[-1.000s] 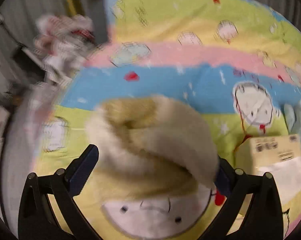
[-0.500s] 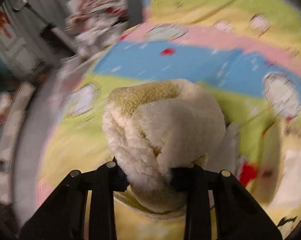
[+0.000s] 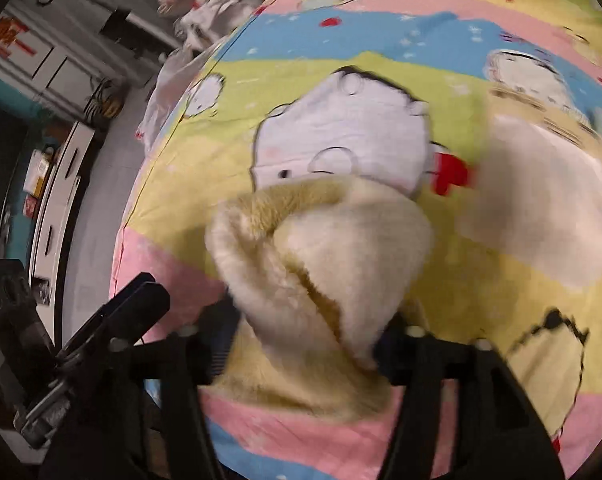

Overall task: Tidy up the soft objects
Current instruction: 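Lift and carry the cream towel with the right gripper to the green box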

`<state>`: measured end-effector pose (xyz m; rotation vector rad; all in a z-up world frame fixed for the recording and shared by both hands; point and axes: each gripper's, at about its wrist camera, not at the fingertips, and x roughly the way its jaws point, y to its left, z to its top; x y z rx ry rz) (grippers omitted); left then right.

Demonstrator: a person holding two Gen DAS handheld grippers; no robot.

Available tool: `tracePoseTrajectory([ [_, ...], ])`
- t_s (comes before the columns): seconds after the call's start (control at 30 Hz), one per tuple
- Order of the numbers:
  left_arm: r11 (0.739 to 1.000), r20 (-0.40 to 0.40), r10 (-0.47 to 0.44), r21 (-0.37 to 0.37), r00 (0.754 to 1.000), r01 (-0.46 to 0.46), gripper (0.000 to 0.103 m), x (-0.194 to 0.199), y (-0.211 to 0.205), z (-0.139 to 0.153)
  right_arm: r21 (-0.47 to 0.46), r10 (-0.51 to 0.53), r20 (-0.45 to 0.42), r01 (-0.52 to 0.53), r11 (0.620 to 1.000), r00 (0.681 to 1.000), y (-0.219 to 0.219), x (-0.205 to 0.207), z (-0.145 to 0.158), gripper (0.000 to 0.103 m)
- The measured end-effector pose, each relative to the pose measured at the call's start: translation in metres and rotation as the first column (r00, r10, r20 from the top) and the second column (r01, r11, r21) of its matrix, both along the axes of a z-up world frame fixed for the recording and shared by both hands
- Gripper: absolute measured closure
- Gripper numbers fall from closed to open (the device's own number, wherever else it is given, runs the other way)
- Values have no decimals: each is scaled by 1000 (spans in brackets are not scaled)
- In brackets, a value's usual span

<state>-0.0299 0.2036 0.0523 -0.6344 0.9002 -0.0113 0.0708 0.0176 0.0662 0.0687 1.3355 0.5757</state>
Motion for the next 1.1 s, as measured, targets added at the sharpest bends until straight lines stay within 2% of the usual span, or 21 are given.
tracePoseTrajectory([
  [0.03,1000,-5,-25,2,1000,25,21,1,-5,-1,1,-15,12,15,1000,1000,-5,1,3,26],
  [0.2,992,-21,-129,10,991,129,21,10,-34,-6,26,-106,140,104,994,984,-30,-8,27,24],
  [0.33,983,-37,-184,-15,982,183,21,17,-51,-15,130,-107,82,96,987,991,-30,2,13,24],
  [0.43,980,-41,-200,-20,979,200,21,24,-63,-21,130,-91,32,86,988,995,-23,9,-10,24],
  [0.47,978,-39,-209,-32,977,207,22,27,-66,-24,123,-83,4,82,989,997,-19,12,-22,26],
  [0.5,978,-40,-208,-37,977,207,27,29,-68,-26,128,-69,-22,71,989,997,-15,11,-29,29],
  [0.57,982,-45,-189,-34,981,187,36,32,-70,-30,171,-17,-106,35,985,994,-8,11,-47,52],
  [0.6,982,-53,-190,-13,980,189,42,34,-72,-31,187,-9,-131,34,982,991,-6,10,-53,55],
  [0.67,981,-42,-194,19,980,195,45,33,-77,-29,196,-10,-107,31,980,994,-7,6,-52,61],
  [0.73,976,-24,-213,35,977,214,51,31,-81,-25,233,8,-121,20,972,993,-8,1,-49,68],
  [0.8,969,0,-240,52,971,240,51,29,-87,-20,235,0,-106,25,972,994,-13,-4,-44,68],
  [0.93,954,72,-296,75,953,291,52,20,-102,-5,238,-43,-23,47,970,999,-34,-21,-20,68],
  [1.03,938,143,-345,90,928,335,52,9,-116,11,240,-70,46,57,969,996,-55,-35,2,67],
  [1.1,923,200,-384,109,901,369,52,-1,-127,24,253,-81,83,58,966,993,-67,-42,13,67],
])
